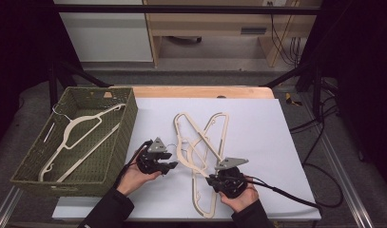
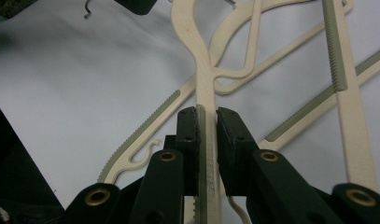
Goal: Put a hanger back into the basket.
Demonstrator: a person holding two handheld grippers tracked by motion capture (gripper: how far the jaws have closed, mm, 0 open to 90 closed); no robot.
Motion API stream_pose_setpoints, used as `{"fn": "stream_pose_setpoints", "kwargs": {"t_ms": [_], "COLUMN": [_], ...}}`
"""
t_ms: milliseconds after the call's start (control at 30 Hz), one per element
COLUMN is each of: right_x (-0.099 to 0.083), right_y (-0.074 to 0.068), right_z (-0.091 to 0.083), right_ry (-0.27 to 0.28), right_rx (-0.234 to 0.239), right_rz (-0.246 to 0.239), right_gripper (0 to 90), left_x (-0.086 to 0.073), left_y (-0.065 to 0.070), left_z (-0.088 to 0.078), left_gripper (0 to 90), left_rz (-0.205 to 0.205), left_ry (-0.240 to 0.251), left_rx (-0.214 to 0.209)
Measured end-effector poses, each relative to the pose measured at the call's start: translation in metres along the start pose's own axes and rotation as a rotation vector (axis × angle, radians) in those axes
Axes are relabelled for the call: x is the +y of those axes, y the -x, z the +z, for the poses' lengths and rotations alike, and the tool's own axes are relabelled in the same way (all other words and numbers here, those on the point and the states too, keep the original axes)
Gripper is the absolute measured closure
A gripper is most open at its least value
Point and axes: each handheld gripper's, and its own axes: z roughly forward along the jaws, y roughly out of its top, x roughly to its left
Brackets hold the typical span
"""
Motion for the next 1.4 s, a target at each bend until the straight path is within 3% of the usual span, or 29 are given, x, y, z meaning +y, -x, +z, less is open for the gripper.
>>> {"fn": "stream_pose_setpoints", "kwargs": {"t_ms": [333,500,633,700,800,933,1067,1167,1233,1333,1400], "right_x": [0.0,0.0,0.0,0.0,-0.002,-0.003,-0.002,0.005,0.011,0.021,0.027], "right_y": [-0.001,-0.001,-0.001,0.0,-0.001,-0.003,-0.002,-0.004,-0.007,-0.014,-0.019], "right_z": [-0.001,-0.002,-0.001,-0.001,0.0,0.003,0.002,0.001,0.004,0.011,0.018], "right_ry": [0.002,0.0,-0.006,-0.011,-0.02,-0.03,-0.007,0.065,0.104,0.147,0.145], "right_rx": [0.014,0.006,0.018,0.024,0.022,0.02,0.012,0.008,0.005,0.017,0.032], "right_rz": [-0.004,0.004,0.002,-0.007,-0.042,-0.055,-0.077,-0.113,-0.126,-0.164,-0.178], "right_gripper": [80.2,80.2,80.0,79.9,79.6,78.4,69.5,49.9,42.3,36.5,36.1], "left_x": [-0.004,-0.005,-0.004,-0.003,-0.001,0.001,0.003,0.005,0.006,0.009,0.01], "left_y": [0.004,0.005,0.006,0.008,0.012,0.018,0.022,0.028,0.029,0.035,0.038], "left_z": [0.018,0.019,0.014,0.012,0.01,0.006,0.004,0.003,0.002,0.0,-0.002], "left_gripper": [69.1,85.4,86.6,86.8,87.0,87.1,87.0,87.0,87.0,87.0,87.0], "left_rz": [0.035,0.054,0.067,0.096,0.112,0.129,0.137,0.13,0.137,0.121,0.121], "left_ry": [-0.073,-0.087,-0.08,-0.106,-0.126,-0.154,-0.186,-0.203,-0.212,-0.208,-0.207], "left_rx": [-0.018,-0.013,-0.007,0.008,0.022,0.049,0.063,0.068,0.066,0.058,0.057]}}
